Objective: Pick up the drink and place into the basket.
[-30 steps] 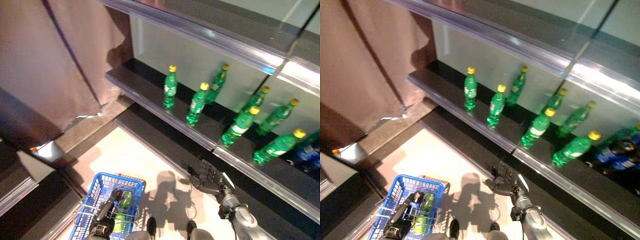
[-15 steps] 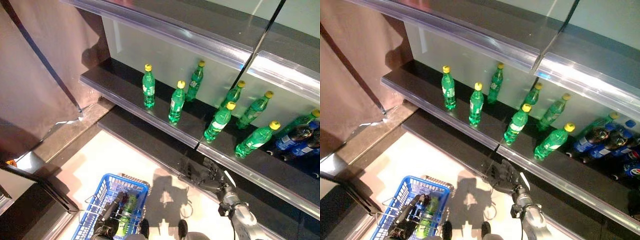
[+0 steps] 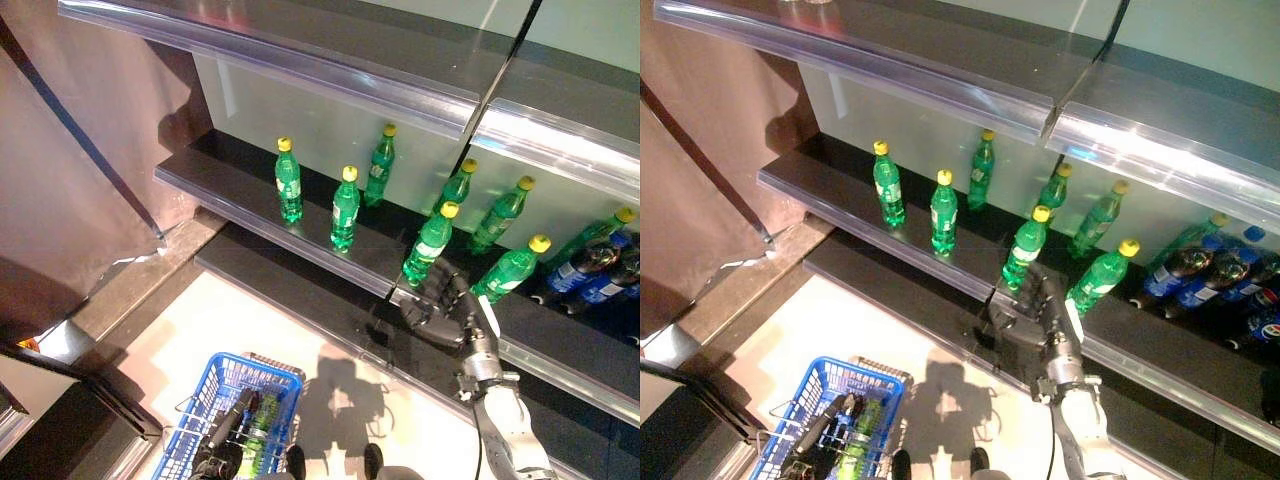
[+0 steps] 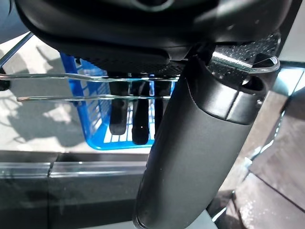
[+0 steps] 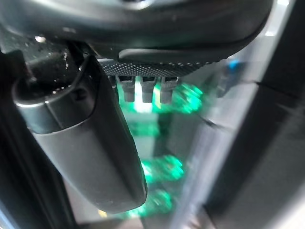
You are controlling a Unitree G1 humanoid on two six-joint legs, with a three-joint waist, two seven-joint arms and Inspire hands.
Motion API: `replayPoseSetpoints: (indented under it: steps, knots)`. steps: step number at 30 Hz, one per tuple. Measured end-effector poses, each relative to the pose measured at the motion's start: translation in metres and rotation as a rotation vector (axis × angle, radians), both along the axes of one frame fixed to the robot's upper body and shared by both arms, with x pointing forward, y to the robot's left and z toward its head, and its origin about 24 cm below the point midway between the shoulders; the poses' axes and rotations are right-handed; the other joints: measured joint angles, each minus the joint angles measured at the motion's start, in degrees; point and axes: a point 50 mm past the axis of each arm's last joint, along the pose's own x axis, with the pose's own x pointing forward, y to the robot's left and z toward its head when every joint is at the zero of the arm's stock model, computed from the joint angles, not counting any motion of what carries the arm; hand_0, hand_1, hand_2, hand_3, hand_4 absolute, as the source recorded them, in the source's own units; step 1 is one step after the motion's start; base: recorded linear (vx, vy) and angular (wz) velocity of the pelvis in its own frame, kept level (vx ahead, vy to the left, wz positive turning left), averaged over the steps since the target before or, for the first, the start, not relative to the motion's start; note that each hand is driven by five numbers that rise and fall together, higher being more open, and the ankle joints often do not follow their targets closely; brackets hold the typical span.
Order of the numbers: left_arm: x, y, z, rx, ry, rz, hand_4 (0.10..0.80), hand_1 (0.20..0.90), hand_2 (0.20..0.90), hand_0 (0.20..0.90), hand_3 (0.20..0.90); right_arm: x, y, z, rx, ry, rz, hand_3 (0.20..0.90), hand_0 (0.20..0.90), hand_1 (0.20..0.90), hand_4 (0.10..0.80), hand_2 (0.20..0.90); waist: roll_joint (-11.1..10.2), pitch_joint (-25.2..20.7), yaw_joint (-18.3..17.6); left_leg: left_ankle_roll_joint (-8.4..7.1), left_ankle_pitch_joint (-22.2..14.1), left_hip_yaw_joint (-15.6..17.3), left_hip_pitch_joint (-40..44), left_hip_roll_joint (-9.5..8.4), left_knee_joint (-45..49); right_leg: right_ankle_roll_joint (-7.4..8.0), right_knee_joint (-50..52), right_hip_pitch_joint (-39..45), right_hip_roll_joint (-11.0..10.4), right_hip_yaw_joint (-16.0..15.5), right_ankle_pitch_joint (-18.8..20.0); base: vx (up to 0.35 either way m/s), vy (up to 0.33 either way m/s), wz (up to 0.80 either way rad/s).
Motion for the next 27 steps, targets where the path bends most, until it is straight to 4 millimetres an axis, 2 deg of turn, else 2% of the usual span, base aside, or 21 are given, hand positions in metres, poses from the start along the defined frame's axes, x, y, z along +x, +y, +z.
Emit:
replayPoseSetpoints:
  steps: [6, 22, 25, 27]
  knots:
    - [-0.001, -0.001, 0.000, -0.002, 0.002, 0.002, 0.100, 0.300, 0.300, 0.300, 0.200, 0.001, -0.012, 0.010, -0.002, -0.047, -0.081, 0.900, 0.900, 0.900, 0.800, 0.900, 0.27, -0.04, 0.10, -0.02, -0.01, -0.04, 0.13, 0.01, -0.01, -0.02, -0.04, 0.02, 0.03, 0.27, 0.17, 0.042, -0.003, -0.02]
    - [-0.005, -0.003, -0.002, -0.011, 0.010, 0.005, 0.100, 0.300, 0.300, 0.300, 0.200, 0.001, -0.013, 0.010, -0.004, -0.046, -0.094, 0.900, 0.900, 0.900, 0.800, 0.900, 0.73, 0.14, 0.91, 0.02, -0.02, -0.10, 1.28, -0.18, 0.05, -0.03, 0.48, 1.00, -0.16, 0.19, 0.20, -0.016, 0.039, 0.00]
    - [-0.003, -0.004, -0.002, -0.016, 0.004, 0.001, 0.100, 0.300, 0.300, 0.300, 0.200, 0.001, -0.014, 0.010, -0.006, -0.047, -0.098, 0.900, 0.900, 0.900, 0.800, 0.900, 0.87, 0.25, 2.18, 0.39, -0.60, -1.83, 1.45, -0.64, 1.09, 0.27, 2.37, 0.58, -0.54, 0.49, -0.22, -0.059, 0.123, -0.08]
    - [0.002, -0.006, -0.001, -0.026, -0.010, -0.009, 0.100, 0.300, 0.300, 0.300, 0.200, 0.002, -0.015, 0.010, -0.004, -0.046, -0.114, 0.900, 0.900, 0.900, 0.800, 0.900, 1.08, 1.20, 2.10, 1.18, -1.65, -2.13, 1.07, -1.45, 3.40, 0.97, 9.27, -1.48, -1.40, 0.50, -2.72, -0.028, 0.087, 0.09]
